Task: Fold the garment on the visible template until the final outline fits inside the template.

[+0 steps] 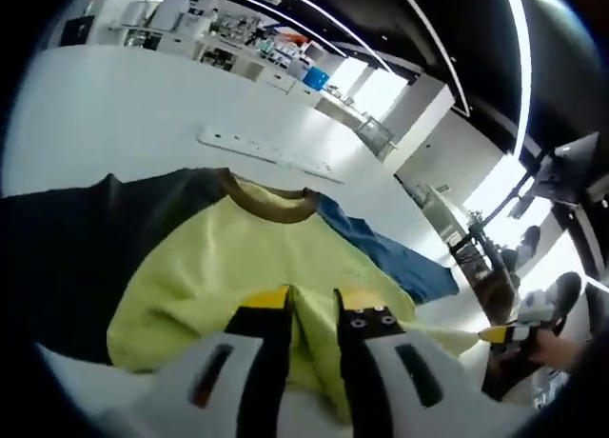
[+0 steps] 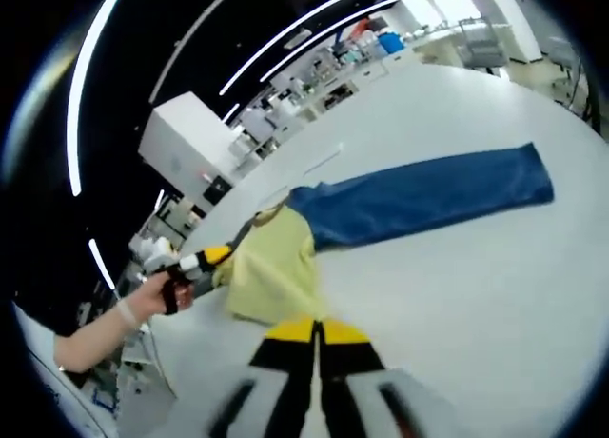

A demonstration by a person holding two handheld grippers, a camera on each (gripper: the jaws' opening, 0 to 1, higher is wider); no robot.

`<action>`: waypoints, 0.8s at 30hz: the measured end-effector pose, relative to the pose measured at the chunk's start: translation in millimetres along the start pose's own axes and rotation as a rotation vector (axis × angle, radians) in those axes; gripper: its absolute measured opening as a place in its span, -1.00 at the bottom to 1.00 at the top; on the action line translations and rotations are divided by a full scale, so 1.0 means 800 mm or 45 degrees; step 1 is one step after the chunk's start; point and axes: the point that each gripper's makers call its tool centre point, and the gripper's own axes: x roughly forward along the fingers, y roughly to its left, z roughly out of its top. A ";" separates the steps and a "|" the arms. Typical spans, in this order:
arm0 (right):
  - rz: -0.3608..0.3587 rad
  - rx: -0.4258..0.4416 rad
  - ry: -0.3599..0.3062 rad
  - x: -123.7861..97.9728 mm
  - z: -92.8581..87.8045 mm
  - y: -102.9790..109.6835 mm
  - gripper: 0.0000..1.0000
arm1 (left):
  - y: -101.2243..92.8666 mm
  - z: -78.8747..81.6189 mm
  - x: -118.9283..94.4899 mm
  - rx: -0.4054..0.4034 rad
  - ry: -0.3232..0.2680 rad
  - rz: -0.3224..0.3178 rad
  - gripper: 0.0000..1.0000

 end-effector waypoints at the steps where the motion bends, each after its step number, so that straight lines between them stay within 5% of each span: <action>1: 0.003 -0.001 0.002 0.000 -0.001 0.001 -1.00 | -0.005 -0.002 -0.003 0.014 0.001 -0.006 -0.51; 6: 0.008 0.011 -0.002 -0.002 -0.003 0.001 -1.00 | -0.008 -0.006 -0.006 0.084 0.017 -0.026 -0.04; 12: 0.016 0.018 -0.002 -0.004 -0.005 0.002 -1.00 | -0.021 -0.024 -0.023 0.073 0.039 -0.050 0.04; 24: 0.021 0.023 -0.007 -0.003 -0.005 0.001 -1.00 | -0.006 -0.059 -0.046 0.033 0.065 0.025 -0.36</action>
